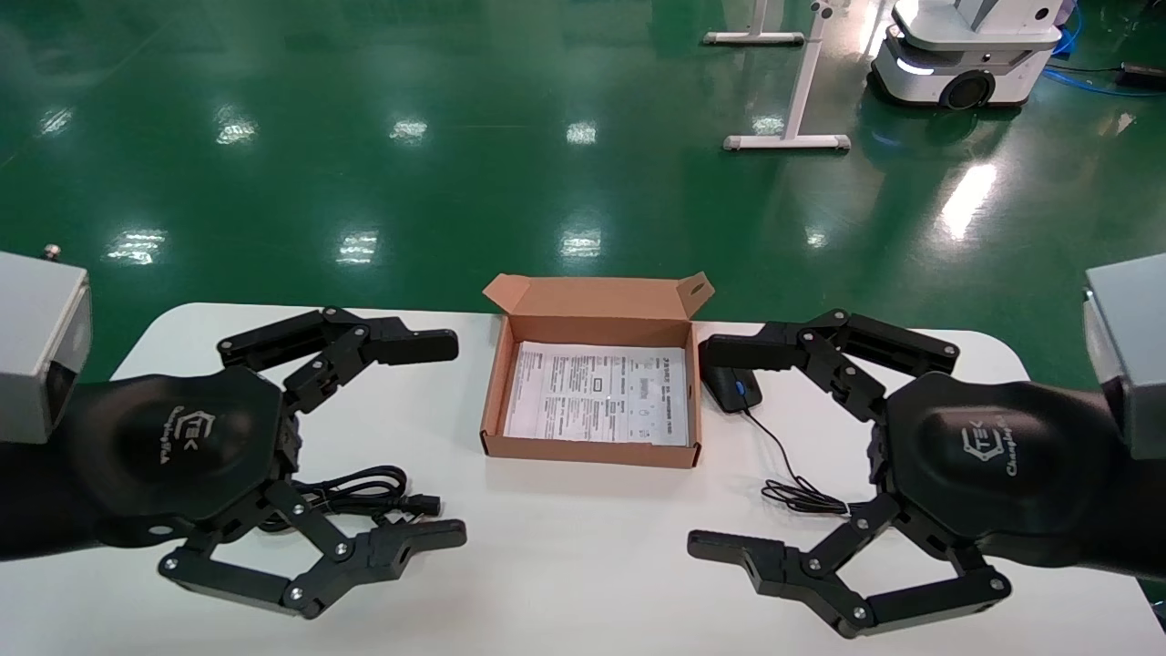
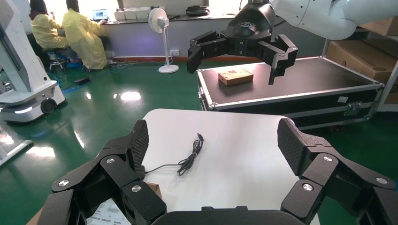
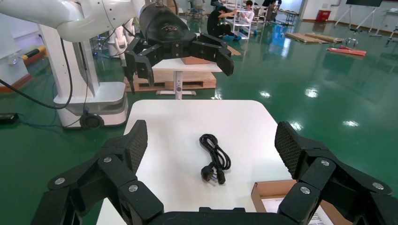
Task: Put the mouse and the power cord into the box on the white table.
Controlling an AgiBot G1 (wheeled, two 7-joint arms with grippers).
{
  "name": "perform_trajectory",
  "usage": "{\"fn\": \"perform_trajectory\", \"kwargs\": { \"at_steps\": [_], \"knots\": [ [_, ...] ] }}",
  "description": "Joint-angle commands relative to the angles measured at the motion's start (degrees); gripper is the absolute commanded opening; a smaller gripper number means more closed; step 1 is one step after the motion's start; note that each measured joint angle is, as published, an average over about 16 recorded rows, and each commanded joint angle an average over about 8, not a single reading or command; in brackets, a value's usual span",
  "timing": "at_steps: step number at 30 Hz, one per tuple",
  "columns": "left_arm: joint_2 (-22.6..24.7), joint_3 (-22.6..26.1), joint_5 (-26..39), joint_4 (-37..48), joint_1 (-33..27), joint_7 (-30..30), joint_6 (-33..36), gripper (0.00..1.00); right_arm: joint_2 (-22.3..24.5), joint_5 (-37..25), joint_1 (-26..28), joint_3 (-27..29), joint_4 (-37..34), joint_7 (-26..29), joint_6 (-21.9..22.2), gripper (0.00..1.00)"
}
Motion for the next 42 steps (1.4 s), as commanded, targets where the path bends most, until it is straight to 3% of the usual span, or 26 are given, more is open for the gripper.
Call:
{"fn": "perform_trajectory", "kwargs": {
  "at_steps": [1,28,34,42],
  "knots": [
    [0.00,0.00,0.00,0.00,0.00,0.00,0.00,1.00,0.00,0.00,0.00,0.00,0.00,0.00,0.00,1.00],
    [-0.16,0.75,1.49,-0.75,-0.60,0.13,0.92,1.00,0.16,-0.38,0.07,-0.08,-0.05,-0.23,-0.19,1.00],
    [1.08,9.94,12.71,-2.04,-8.17,-0.25,4.92,1.00,1.37,-6.38,2.68,-1.64,-2.15,-4.76,-2.83,1.00],
    [2.92,24.28,23.47,6.89,-19.00,2.18,5.27,1.00,2.40,-21.83,10.73,-9.57,-9.36,-18.65,-5.16,1.00]
  ]
}}
